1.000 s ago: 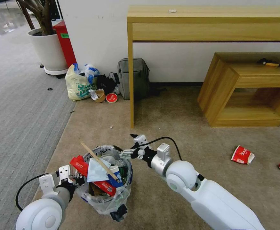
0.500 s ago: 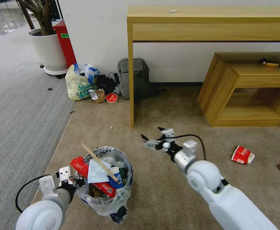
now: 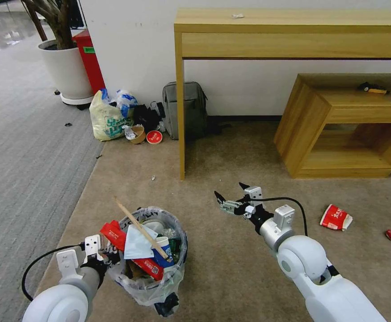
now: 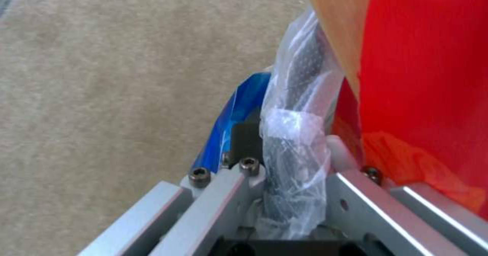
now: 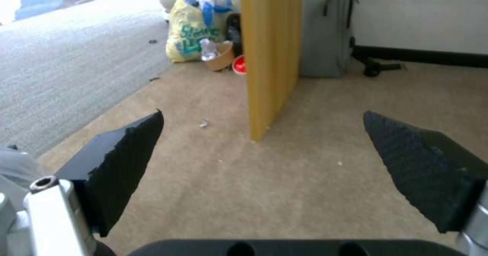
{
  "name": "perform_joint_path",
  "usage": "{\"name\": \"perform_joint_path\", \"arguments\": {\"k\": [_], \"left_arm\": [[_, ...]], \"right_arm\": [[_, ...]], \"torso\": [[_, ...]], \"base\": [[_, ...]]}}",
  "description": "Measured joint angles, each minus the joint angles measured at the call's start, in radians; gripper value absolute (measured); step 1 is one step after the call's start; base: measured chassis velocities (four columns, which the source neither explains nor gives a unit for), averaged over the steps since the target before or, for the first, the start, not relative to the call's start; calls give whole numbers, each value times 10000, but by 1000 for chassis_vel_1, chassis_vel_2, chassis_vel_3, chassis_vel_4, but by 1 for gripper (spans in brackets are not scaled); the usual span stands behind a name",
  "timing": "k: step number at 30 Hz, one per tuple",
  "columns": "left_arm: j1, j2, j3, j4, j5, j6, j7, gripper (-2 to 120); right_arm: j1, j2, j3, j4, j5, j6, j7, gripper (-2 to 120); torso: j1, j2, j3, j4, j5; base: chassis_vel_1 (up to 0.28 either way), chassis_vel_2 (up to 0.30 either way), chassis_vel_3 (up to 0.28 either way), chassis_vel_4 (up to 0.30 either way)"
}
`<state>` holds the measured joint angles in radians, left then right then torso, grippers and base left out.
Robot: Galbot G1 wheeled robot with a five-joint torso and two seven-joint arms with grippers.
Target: Pick up the trash bin and place the garbage on the floor into it.
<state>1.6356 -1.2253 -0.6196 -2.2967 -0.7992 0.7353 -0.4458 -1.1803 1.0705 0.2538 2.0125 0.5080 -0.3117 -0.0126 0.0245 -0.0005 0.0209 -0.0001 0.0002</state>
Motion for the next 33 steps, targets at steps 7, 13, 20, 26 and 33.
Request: {"name": "perform_joint_path", "arguments": {"k": [7, 13, 20, 26, 33], "left_arm": [[70, -27, -9, -106, 36, 0, 23, 0], [157, -79, -9, -143, 131, 0, 94, 0], [182, -127, 6, -153, 160, 0, 135, 0], [206, -150, 9, -154, 205, 0, 191, 0], [212, -188, 33, -155, 238, 1, 212, 0]], "right_arm": [[-29, -6, -13, -32, 6, 68, 1, 100], [-134, -5, -23, -41, 2, 116, 3, 100], [-198, -1, -35, -60, -36, 158, 13, 100], [-250, 46, -94, -126, -109, 215, 24, 100], [-332, 116, -141, -200, -160, 260, 32, 100]], "torso": [[0, -1, 1, -4, -6], [0, -1, 1, -3, -6], [0, 0, 0, -4, -10], [0, -1, 0, -3, -6], [1, -1, 1, -3, 5]], "base": [[-255, -238, 254, 248], [-288, -295, 305, 281], [-331, -335, 317, 328], [-306, -314, 322, 315], [-273, -266, 274, 276]]}}
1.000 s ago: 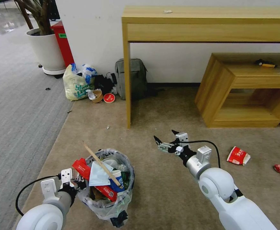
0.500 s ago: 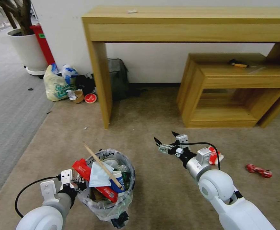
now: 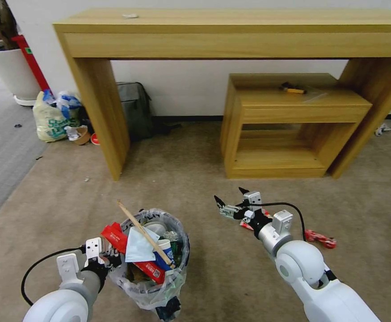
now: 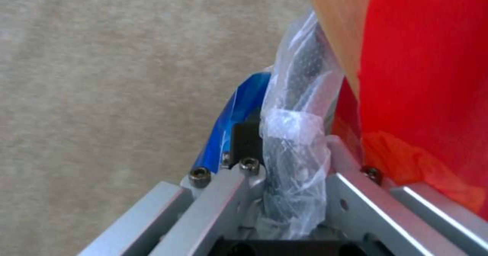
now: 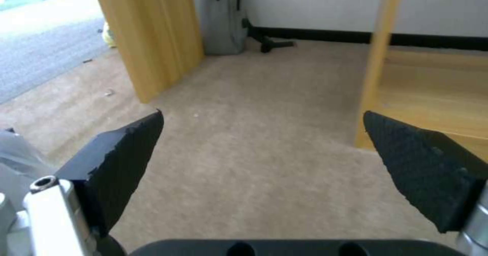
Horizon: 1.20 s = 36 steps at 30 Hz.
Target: Pick up the trash bin and place the garbage on the floor into it.
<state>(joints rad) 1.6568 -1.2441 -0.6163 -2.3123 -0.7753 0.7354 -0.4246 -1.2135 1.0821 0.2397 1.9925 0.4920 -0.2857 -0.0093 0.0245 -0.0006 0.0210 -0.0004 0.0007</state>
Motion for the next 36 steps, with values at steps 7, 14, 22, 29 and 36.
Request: {"name": "perform_joint_path", "arguments": {"k": [7, 14, 22, 29, 36], "left_arm": [[6, -17, 8, 6, 23, 0, 23, 0], [8, -50, 20, 16, 19, 0, 53, 0], [16, 9, -2, 16, 62, 0, 94, 0], [-6, 10, 53, 42, 71, 0, 123, 0], [19, 12, 40, -15, 84, 0, 129, 0]], "right_arm": [[-54, 52, 5, -75, -46, 18, 83, 100], [-166, 148, 71, -138, -53, 28, 251, 100], [-543, 346, 530, -135, -189, 36, 249, 100], [-805, 372, 843, -59, -265, 155, 224, 100], [-911, 414, 883, 13, -359, 169, 215, 100]], "torso": [[-1, 1, -1, 0, -11], [-1, 1, 0, -2, -4], [-1, 0, -1, 3, -9], [0, 1, -1, 0, -8], [0, 0, -1, 1, -7]], "base": [[-226, -251, 242, 247], [-156, -181, 160, 185], [15, 21, -9, -9], [6, 8, -3, -5], [-24, 19, 16, -24]]}}
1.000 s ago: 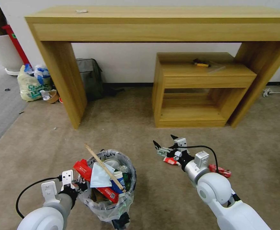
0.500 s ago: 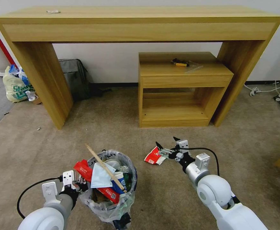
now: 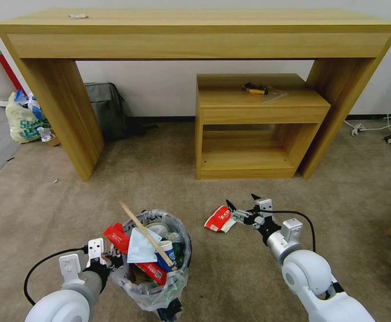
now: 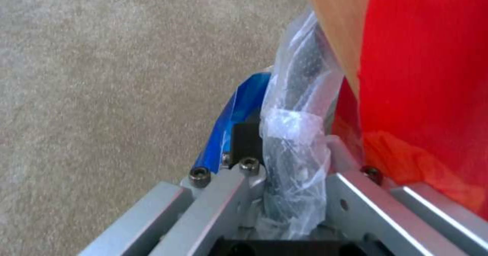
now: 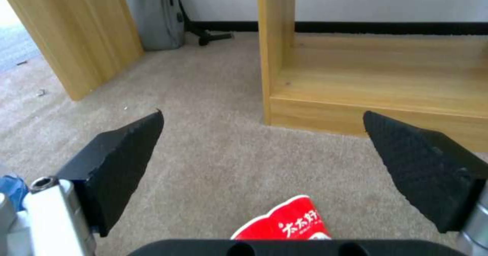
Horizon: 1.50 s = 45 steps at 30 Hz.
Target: Pick up the trash bin and place the garbage on the floor into it.
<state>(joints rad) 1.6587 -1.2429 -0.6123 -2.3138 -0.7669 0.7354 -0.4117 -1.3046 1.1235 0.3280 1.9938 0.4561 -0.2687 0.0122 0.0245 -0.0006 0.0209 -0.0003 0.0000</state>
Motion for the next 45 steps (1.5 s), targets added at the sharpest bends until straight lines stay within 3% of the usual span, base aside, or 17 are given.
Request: {"name": "perform_joint_path", "arguments": {"k": [32, 41, 45], "left_arm": [[167, -120, 37, -135, 243, 0, 56, 0], [94, -49, -43, -61, 151, 0, 72, 0], [99, -45, -60, -42, 136, 0, 76, 0]], "right_arm": [[-435, -84, 103, -93, -191, 234, -167, 100], [-258, -550, 344, -1140, -262, 112, -583, 100], [-172, -868, 510, -1856, -188, 58, -1228, 100]], "torso": [[0, 1, 1, 0, 0], [0, 1, 2, 1, 1], [0, 0, 0, -2, 1]], "base": [[-77, 75, 75, -79], [-58, 68, 64, -69], [0, 0, 0, 0]]}}
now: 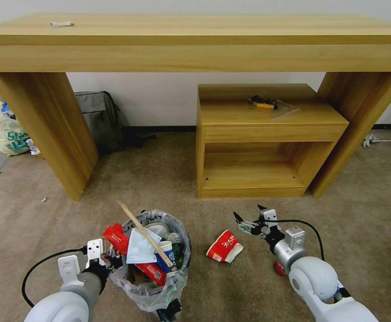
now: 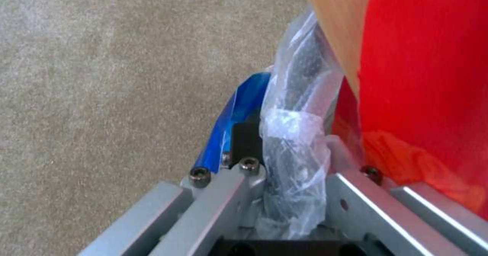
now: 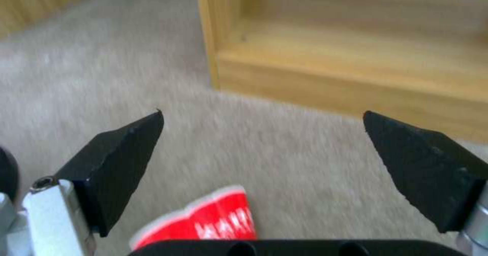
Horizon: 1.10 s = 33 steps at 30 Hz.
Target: Pick up the trash bin and place the garbage on the floor into it.
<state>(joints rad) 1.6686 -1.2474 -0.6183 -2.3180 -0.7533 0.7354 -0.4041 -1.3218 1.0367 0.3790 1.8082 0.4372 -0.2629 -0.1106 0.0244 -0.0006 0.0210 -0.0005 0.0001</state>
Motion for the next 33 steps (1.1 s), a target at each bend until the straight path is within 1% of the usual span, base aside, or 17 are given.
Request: {"name": "perform_joint_path", "arguments": {"k": [3, 5, 6, 9, 10, 13, 14, 16, 18, 21, 24, 29, 32, 33], "left_arm": [[4, 0, -6, 15, 0, 0, 2, 0], [7, 0, -14, 51, 1, 0, 3, 0], [7, 0, -14, 51, 1, 0, 3, 0], [-10, -29, -14, 97, 12, -1, -3, 0], [-10, -29, -14, 97, 12, -1, -3, 0], [-11, -53, -16, 111, 19, 0, -24, 0], [-11, -53, -16, 111, 19, 0, -24, 0], [33, -57, -58, 108, 18, 0, -41, 0], [55, -57, -90, 98, 17, 0, -53, 0], [69, -20, -186, 54, -51, 0, -70, 0], [33, 15, -204, 54, -93, 0, -81, 0], [36, 22, -203, 55, -106, 0, -87, 0], [63, 20, -181, 34, -107, 0, -90, 0], [63, 20, -181, 34, -107, 0, -90, 0]], "right_arm": [[67, -130, 17, -334, -3, 4, -281, 100], [279, -374, -55, -1160, -111, -33, -916, 100], [279, -374, -55, -1160, -111, -33, -916, 100], [717, -379, -488, -2282, -252, -171, -1475, 100], [717, -379, -488, -2282, -252, -171, -1475, 100], [1346, -114, -1024, -3278, 141, -440, -1518, 100], [1346, -114, -1024, -3278, 141, -440, -1518, 100], [1719, 24, -1236, -3732, 450, -592, -1521, 100], [1830, 61, -1293, -3851, 589, -755, -1530, 100], [2032, 153, -1480, -4087, 1098, -1307, -1476, 100], [2170, 325, -1610, -4411, 1170, -1421, -1370, 100], [2370, 625, -1799, -4880, 1167, -1453, -1224, 100], [2639, 1032, -2039, -5535, 825, -1017, -1220, 100], [2639, 1032, -2039, -5535, 825, -1017, -1220, 100]], "torso": [[0, 0, 0, 0, -1], [0, 0, 0, 1, -1], [0, 0, 0, 1, -1], [0, 1, 1, 1, -2], [0, 1, 1, 1, -2], [0, 0, 1, 1, -1], [0, 0, 1, 1, -1], [0, 0, 1, 4, -1], [0, 0, 1, 4, -2], [0, 0, 0, 2, -4], [0, 0, 1, 0, -3], [0, 1, 1, 1, -3], [0, 0, 1, 2, -2], [0, 0, 1, 2, -2]], "base": [[0, 0, 0, 0], [0, 0, 0, 0], [0, 0, 0, 0], [0, 0, 0, 0], [0, 0, 0, 0], [0, 0, 0, 0], [0, 0, 0, 0], [0, 0, 0, 0], [0, 0, 0, 0], [0, 0, 0, 0], [0, 0, 0, 0], [0, 0, 0, 0], [0, 0, 0, 0], [0, 0, 0, 0]]}}
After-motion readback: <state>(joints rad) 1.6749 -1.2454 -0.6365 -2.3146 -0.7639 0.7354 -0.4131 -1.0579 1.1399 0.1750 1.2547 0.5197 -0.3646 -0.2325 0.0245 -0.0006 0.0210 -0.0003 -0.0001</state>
